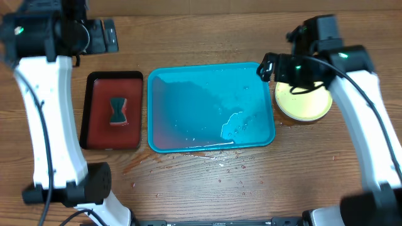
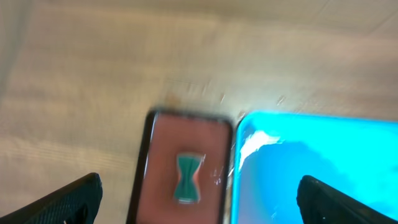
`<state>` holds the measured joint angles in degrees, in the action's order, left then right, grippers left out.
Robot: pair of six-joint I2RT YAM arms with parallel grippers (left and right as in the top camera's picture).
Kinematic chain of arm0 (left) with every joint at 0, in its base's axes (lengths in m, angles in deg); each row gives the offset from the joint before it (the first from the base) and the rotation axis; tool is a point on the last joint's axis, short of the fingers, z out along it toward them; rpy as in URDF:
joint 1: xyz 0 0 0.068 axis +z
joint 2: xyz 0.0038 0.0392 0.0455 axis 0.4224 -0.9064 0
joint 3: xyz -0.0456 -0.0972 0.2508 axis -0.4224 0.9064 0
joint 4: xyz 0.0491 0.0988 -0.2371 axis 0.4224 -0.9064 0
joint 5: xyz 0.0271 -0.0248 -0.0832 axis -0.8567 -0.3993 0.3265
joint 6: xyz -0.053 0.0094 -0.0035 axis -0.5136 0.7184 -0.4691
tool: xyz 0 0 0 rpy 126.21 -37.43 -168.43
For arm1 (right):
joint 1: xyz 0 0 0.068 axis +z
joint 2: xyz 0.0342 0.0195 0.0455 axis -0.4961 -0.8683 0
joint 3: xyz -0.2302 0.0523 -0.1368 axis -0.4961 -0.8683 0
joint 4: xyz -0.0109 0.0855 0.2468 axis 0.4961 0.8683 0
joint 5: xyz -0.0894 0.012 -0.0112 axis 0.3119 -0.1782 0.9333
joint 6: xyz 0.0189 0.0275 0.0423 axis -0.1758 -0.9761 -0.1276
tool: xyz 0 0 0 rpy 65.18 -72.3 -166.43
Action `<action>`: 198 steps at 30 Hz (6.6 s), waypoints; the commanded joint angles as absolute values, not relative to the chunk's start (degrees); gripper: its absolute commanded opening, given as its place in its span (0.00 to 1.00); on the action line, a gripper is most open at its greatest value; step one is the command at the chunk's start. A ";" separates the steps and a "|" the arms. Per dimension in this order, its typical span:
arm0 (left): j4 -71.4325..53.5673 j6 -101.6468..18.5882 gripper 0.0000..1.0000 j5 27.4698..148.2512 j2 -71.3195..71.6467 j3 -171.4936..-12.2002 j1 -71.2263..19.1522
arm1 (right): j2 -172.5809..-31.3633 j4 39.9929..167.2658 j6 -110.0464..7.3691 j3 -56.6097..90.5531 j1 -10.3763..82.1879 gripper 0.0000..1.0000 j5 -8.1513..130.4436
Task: Clean dirty plates on tray and stack at the side
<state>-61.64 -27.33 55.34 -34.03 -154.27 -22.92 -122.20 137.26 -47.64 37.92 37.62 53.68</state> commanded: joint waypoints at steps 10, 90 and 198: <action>-62.60 -28.47 1.00 55.40 -32.65 -159.08 -23.88 | -95.51 139.27 -44.24 43.71 37.45 1.00 68.39; -63.00 -28.45 1.00 55.38 -32.76 -159.08 -23.91 | -31.36 75.12 -43.38 -56.43 36.90 1.00 62.71; 23.08 -14.90 1.00 58.42 71.62 -12.24 -20.89 | -31.47 75.07 -43.38 -56.43 36.90 1.00 62.71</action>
<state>23.80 -16.45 57.96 70.90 -13.12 -21.20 -31.84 75.40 -43.43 -55.84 36.86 62.99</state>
